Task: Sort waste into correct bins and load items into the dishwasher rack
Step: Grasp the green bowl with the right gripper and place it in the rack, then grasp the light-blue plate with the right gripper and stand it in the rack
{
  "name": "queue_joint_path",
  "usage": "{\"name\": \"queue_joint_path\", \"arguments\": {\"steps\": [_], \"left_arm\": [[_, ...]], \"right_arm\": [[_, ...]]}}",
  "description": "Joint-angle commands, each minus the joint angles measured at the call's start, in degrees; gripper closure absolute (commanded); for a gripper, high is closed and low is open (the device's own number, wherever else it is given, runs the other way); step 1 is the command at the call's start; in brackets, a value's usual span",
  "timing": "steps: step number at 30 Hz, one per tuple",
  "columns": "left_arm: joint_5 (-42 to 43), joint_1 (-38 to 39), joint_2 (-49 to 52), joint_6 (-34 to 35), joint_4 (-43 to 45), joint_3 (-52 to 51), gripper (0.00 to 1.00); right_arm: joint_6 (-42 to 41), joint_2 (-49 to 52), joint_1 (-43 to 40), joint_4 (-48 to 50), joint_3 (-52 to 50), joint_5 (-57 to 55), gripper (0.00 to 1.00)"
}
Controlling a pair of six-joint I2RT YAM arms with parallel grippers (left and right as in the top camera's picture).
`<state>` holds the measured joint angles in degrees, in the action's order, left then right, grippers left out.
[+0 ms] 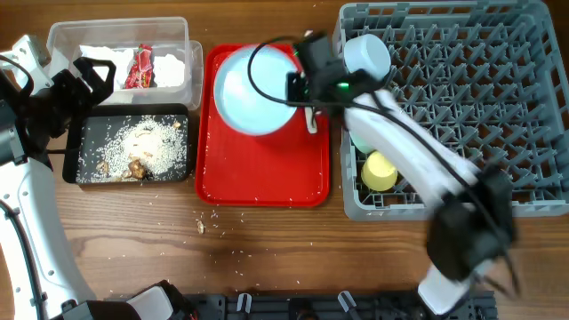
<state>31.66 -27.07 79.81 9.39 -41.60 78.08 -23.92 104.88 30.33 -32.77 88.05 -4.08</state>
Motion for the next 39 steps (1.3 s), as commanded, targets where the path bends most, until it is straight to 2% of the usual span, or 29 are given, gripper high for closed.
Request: {"name": "queue_joint_path", "arguments": {"steps": [1, 5, 7, 10, 13, 19, 23, 24, 27, 28, 31, 32, 33, 36, 37, 39], "left_arm": [[1.07, -0.22, -0.26, 0.50, 0.15, 0.59, 0.00], [1.07, -0.20, -0.26, 0.50, 0.15, 0.59, 0.00], [1.07, -0.20, -0.26, 0.50, 0.15, 0.59, 0.00], [1.07, -0.20, -0.26, 0.50, 0.15, 0.59, 0.00], [1.07, -0.20, -0.26, 0.48, 0.15, 0.59, 0.00], [1.07, -0.20, -0.26, 0.50, 0.15, 0.59, 0.00], [1.07, -0.20, -0.26, 0.50, 0.15, 0.59, 0.00], [1.07, -0.20, -0.26, 0.50, 0.15, 0.59, 0.00], [1.07, -0.20, -0.26, 0.50, 0.15, 0.59, 0.00], [1.07, -0.20, -0.26, 0.50, 0.15, 0.59, 0.00], [1.07, -0.20, -0.26, 0.50, 0.15, 0.59, 0.00], [1.07, -0.20, -0.26, 0.50, 0.15, 0.59, 0.00], [1.07, -0.20, -0.26, 0.50, 0.15, 0.59, 0.00], [1.07, -0.20, -0.26, 0.50, 0.15, 0.59, 0.00], [1.07, -0.20, -0.26, 0.50, 0.15, 0.59, 0.00], [1.07, -0.20, -0.26, 0.50, 0.15, 0.59, 0.00]], "right_arm": [[9.18, -12.28, -0.04, -1.03, 0.24, -16.61, 0.96], [19.87, -16.98, -3.85, -5.88, 0.22, -43.56, 0.96], [24.50, -16.57, -8.02, -5.88, -0.42, -51.54, 0.96], [28.52, -14.58, -16.63, -5.22, -0.74, -51.47, 0.96], [33.24, -11.13, -21.38, -3.82, -0.76, -48.33, 0.96], [32.94, -1.75, -21.73, -3.21, -0.76, -47.56, 0.96], [32.48, -0.20, -21.51, -2.78, -0.76, -38.80, 0.95], [32.46, -0.20, -21.51, -2.54, -0.76, -37.31, 0.90], [28.68, -0.57, -21.51, -2.91, -0.76, -36.09, 0.32], [27.80, -1.36, -21.51, -3.30, -0.72, -33.42, 0.21], [24.98, -5.79, -21.51, -4.39, -0.66, -14.29, 0.16], [23.02, -7.19, -21.51, -4.37, -0.66, -9.55, 0.12], [17.66, -9.57, -21.51, -3.63, -0.66, 1.09, 0.00], [9.07, -11.50, -21.46, 0.15, -0.70, 29.97, 0.00], [6.86, -10.69, -20.76, 2.32, -0.74, 33.00, 0.02], [3.50, -8.48, -16.17, 4.46, -0.74, 25.51, 0.07]]}}
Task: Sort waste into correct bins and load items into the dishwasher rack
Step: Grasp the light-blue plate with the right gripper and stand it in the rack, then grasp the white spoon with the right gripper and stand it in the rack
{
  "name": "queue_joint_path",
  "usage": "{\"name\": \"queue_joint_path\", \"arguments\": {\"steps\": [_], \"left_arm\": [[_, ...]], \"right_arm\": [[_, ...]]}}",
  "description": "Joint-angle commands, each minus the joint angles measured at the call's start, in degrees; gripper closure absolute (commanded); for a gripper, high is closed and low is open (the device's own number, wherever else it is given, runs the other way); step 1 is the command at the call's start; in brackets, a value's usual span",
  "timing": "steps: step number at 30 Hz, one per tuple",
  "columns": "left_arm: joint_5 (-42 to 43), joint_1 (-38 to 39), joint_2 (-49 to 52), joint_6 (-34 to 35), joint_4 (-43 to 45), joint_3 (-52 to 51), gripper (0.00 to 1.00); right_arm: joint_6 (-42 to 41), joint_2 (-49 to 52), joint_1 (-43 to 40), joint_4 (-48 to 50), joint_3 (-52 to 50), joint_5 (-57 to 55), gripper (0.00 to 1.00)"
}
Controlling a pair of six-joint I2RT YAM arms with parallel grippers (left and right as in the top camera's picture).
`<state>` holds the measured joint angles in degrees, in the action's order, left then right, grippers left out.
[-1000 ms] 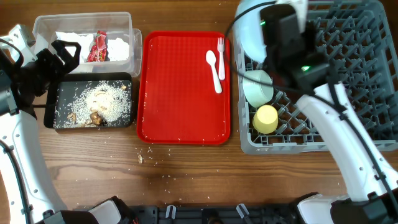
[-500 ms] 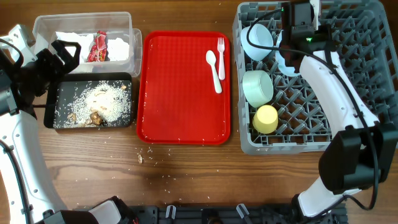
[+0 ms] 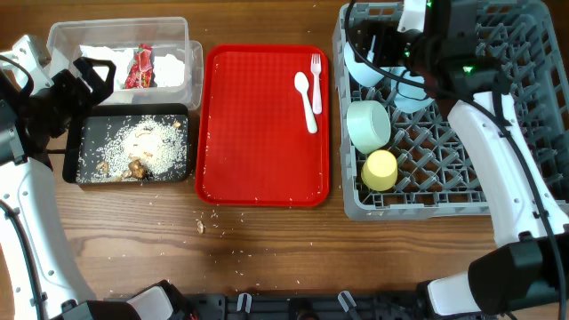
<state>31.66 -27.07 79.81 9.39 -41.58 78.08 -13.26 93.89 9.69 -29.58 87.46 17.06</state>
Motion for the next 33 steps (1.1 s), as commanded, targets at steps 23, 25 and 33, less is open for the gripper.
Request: {"name": "queue_joint_path", "arguments": {"steps": [23, 25, 33], "left_arm": [[1.07, -0.20, -0.26, 0.50, 0.13, 0.59, 0.00], [1.07, -0.20, -0.26, 0.50, 0.15, 0.59, 0.00], [1.07, -0.20, -0.26, 0.50, 0.13, 0.59, 0.00]], "right_arm": [[-5.31, 46.07, 16.17, -16.50, 25.90, -14.62, 0.44], [-7.34, 46.64, 16.17, -16.59, 25.88, -13.66, 0.60], [-10.56, 47.01, 18.75, -20.76, 26.10, -11.17, 0.96]]}}
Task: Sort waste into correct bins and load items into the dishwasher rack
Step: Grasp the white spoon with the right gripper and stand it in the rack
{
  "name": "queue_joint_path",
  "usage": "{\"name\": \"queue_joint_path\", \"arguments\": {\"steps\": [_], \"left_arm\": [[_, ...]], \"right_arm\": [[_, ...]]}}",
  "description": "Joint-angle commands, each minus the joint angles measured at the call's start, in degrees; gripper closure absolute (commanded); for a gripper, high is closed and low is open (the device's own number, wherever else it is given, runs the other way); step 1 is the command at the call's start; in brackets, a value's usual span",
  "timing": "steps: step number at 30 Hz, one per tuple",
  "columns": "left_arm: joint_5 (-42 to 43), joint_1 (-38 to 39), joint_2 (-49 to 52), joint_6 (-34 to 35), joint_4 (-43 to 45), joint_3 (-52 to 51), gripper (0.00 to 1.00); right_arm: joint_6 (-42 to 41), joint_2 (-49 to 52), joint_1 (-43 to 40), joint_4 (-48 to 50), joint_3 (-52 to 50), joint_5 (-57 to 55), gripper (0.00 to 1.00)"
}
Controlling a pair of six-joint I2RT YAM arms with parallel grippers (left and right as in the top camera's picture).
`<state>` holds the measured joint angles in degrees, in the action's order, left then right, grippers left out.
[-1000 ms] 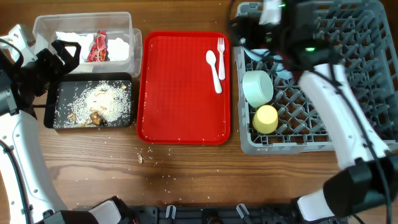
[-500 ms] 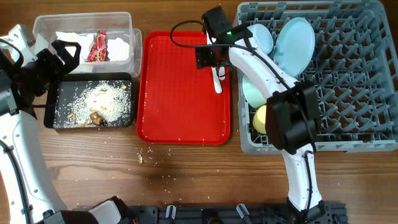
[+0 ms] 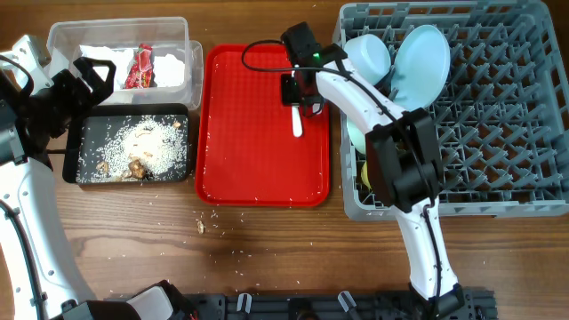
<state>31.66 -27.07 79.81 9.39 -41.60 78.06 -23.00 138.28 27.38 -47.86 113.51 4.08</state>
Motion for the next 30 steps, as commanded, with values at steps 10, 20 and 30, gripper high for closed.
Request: {"name": "queue_joint_path", "arguments": {"steps": [10, 20, 30], "left_arm": [[1.07, -0.20, -0.26, 0.50, 0.15, 0.61, 0.00], [1.07, -0.20, -0.26, 0.50, 0.15, 0.61, 0.00], [1.07, -0.20, -0.26, 0.48, 0.15, 0.61, 0.00]], "right_arm": [[8.44, -20.63, 0.61, -14.91, 0.55, 4.31, 0.96], [3.26, -35.98, -14.51, -36.30, 0.39, -9.25, 0.95], [6.60, -35.85, -21.14, -39.60, -20.44, -17.42, 0.96]]}}
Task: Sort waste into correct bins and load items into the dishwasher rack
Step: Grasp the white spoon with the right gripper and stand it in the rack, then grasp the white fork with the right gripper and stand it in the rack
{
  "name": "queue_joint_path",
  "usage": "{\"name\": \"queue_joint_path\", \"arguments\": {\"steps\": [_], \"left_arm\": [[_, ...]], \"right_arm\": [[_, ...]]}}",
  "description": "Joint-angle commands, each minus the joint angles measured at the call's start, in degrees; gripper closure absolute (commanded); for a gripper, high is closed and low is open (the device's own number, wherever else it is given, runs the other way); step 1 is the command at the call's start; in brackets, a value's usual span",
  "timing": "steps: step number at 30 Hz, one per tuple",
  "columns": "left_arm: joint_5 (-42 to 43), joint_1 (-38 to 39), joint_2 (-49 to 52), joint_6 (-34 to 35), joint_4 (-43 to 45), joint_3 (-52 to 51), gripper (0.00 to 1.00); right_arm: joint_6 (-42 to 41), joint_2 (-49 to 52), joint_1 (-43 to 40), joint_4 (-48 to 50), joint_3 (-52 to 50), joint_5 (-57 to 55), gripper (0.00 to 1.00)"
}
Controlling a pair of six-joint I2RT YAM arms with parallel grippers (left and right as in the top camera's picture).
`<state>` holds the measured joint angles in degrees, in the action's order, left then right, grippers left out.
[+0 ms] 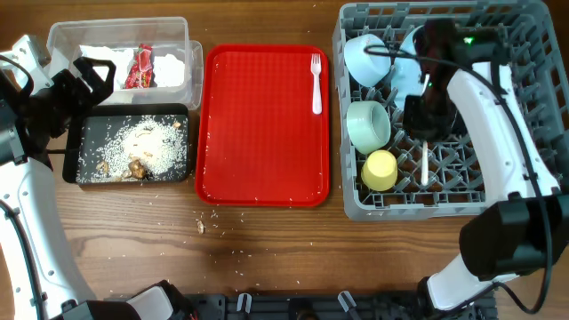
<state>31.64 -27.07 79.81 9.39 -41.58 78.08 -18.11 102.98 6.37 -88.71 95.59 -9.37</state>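
A white fork lies alone on the red tray, at its far right. My right gripper hangs over the grey dishwasher rack, shut on a white spoon that points toward the rack's front. In the rack stand a pale blue bowl, an upright pale blue plate, a green cup and a yellow cup. At the far left, my left gripper is open and empty over the edge of the bins.
A clear bin with a red wrapper and white paper stands at the back left. In front of it is a black tray of rice and food scraps. Crumbs lie on the wooden table before the red tray.
My right gripper was over the spoon on the red tray; now it is over the rack's front middle with the spoon. Only the fork is left on the tray. The left arm is unmoved.
First my right gripper held the blue plate over the red tray. Then it was at the rack's back, with spoon and fork bare on the tray. After that the plate stood upright in the rack and the gripper was at the spoon, which is now over the rack.
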Motion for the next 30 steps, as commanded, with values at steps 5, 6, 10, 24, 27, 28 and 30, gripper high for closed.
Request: {"name": "queue_joint_path", "arguments": {"steps": [5, 6, 10, 24, 27, 28, 30], "left_arm": [[1.09, -0.20, -0.26, 0.50, 0.13, 0.59, 0.00], [1.09, -0.20, -0.26, 0.50, 0.13, 0.59, 0.00], [1.09, -0.20, -0.26, 0.50, 0.13, 0.57, 0.00], [1.09, -0.20, -0.26, 0.50, 0.13, 0.59, 0.00], [1.09, -0.20, -0.26, 0.50, 0.13, 0.59, 0.00], [1.09, -0.20, -0.26, 0.50, 0.13, 0.59, 0.00], [1.09, -0.20, -0.26, 0.50, 0.13, 0.59, 0.00]], "right_arm": [[1.75, -0.55, -0.24, 6.38, -9.05, -6.88, 0.89], [1.51, -0.55, -0.26, 6.86, -9.05, -7.19, 0.84], [0.61, -0.55, -0.83, 11.43, -9.03, -6.82, 0.59], [0.28, 2.34, 19.12, 32.81, 9.35, 13.35, 0.28], [-0.48, 13.51, 19.17, 38.01, 14.08, 11.67, 0.28], [-0.26, 17.86, 19.17, 37.68, 17.16, 9.05, 0.28], [-0.13, 25.18, 19.17, 37.70, 21.16, 6.21, 0.28]]}}
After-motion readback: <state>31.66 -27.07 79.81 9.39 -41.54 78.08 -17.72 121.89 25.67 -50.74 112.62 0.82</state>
